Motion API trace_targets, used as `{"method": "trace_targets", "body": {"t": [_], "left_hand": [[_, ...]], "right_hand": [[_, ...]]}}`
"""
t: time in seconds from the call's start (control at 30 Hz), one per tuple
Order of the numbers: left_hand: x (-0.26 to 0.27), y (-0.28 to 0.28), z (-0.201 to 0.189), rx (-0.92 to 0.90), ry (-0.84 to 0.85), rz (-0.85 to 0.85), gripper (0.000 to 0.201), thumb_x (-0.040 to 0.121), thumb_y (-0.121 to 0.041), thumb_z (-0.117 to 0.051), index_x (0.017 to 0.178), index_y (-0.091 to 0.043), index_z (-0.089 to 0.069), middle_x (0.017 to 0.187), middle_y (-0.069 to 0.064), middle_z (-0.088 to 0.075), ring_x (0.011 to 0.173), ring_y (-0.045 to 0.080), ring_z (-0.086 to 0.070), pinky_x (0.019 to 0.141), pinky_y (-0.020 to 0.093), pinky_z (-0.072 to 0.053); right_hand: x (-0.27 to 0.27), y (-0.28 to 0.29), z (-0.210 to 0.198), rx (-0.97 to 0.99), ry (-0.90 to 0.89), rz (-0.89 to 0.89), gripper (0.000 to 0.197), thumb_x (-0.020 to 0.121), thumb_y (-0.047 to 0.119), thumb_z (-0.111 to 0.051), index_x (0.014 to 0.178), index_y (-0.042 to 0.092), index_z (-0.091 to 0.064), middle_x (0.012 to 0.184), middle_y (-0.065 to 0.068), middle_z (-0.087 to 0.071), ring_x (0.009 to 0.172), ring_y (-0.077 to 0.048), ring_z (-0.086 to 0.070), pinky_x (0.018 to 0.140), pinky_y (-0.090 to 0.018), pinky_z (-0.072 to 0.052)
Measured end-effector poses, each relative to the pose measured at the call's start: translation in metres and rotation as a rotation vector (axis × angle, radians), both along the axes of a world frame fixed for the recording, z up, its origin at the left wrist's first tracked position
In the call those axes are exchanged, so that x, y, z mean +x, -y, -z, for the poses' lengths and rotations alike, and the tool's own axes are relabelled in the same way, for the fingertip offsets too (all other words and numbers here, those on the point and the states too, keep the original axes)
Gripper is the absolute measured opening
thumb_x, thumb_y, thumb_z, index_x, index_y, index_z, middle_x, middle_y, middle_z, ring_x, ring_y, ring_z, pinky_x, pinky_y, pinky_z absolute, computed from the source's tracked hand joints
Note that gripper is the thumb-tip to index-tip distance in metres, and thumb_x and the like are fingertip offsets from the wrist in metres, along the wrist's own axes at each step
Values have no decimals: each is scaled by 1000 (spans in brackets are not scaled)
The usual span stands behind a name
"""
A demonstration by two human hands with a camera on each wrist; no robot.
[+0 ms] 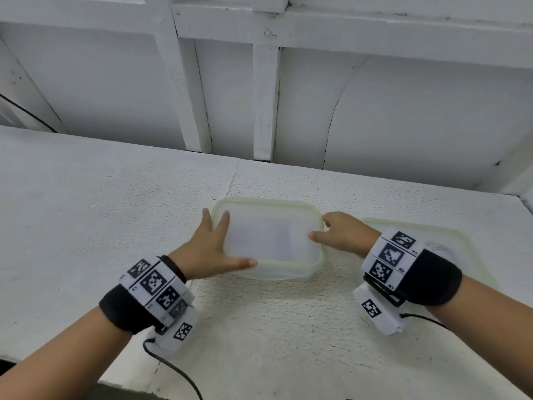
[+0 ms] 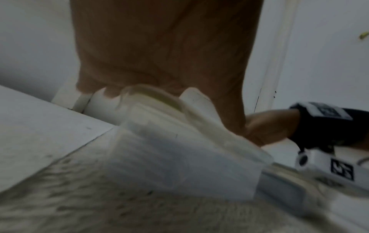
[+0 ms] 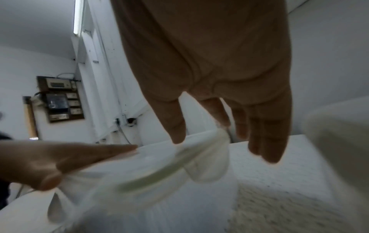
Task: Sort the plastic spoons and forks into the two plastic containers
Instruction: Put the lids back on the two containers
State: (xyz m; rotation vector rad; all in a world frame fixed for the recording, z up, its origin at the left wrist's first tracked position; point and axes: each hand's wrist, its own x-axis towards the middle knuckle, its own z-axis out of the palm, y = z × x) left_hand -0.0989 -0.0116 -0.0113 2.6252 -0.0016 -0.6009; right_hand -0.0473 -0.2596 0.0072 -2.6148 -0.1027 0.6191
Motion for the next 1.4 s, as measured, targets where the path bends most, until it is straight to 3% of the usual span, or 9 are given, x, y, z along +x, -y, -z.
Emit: {"method": "trace_targets", "body": {"t": [0.07, 0.17, 0.43, 0.67, 0.83, 1.03, 1.2, 1.3, 1.4], "left_hand": [[-3, -1, 10, 62, 63, 120, 147, 26, -103, -21, 148, -28, 12, 151, 9, 32, 141, 26, 24, 115, 45, 5], [2, -6, 21, 145, 210, 299, 141, 27, -103, -3, 148, -31, 8, 145, -7, 34, 132, 13, 36, 111, 44, 15], [4, -12, 31, 103, 359, 390, 127, 41, -100, -1, 146, -27, 6, 147, -10, 19, 137, 8, 18, 110, 28, 13], [3, -11, 36, 12, 437, 367, 120, 57, -95, -15, 148, -17, -20, 154, 3, -6, 138, 20, 1, 111, 42, -2], [5, -11, 44, 55, 469, 385, 98, 66, -73, -45, 140, -9, -38, 147, 19, -33, 134, 32, -23, 102, 57, -25], [7, -15, 37, 44, 484, 405, 115, 61, -94, -17, 145, -17, -30, 154, 7, -18, 141, 24, -12, 112, 45, -17], [16, -22, 20, -190, 447, 59, 79, 71, -78, -37, 129, -27, -53, 143, -2, -39, 132, 15, -35, 107, 30, -30], [24, -23, 14, -202, 348, -174, 55, 91, -43, -51, 138, -18, -41, 128, 11, -49, 112, 23, -53, 89, 32, -45], [35, -24, 7, -346, 26, -339, 44, 93, -37, -50, 130, -16, -42, 99, 7, -61, 84, 21, -64, 59, 28, -53]], "right_hand": [[8, -5, -11, -72, 18, -124, 60, 91, 34, -56, 139, 5, -35, 142, -14, -38, 122, -26, -45, 94, -32, -39], [24, -18, -25, -160, 1, -317, 69, 94, 39, -50, 149, 14, -17, 156, -4, -18, 141, -19, -22, 111, -30, -21], [60, -53, -24, -190, -35, -485, 63, 87, 47, -58, 139, 14, -42, 142, -1, -44, 127, -18, -43, 99, -26, -30], [68, -59, -23, -151, -72, -459, 59, 83, 43, -65, 131, 13, -49, 132, 1, -51, 118, -17, -49, 90, -23, -33], [66, -59, -25, -142, -122, -462, 53, 86, 41, -62, 128, 11, -50, 129, -3, -54, 114, -19, -52, 88, -24, -37], [59, -58, -27, -167, -94, -463, 53, 88, 43, -58, 131, 13, -49, 130, -2, -54, 118, -19, -50, 93, -27, -36], [46, -36, -34, -245, -88, -373, 65, 95, 44, -46, 149, 18, -19, 151, -4, -32, 134, -22, -37, 107, -33, -29], [42, -14, -30, -58, -296, -118, 69, 93, 36, -53, 147, 22, -13, 134, -16, -49, 99, -30, -64, 90, -42, -52], [37, -3, -22, 147, -465, 44, 56, 93, 21, -57, 139, 18, -26, 111, -20, -59, 76, -29, -65, 83, -46, -55]]}}
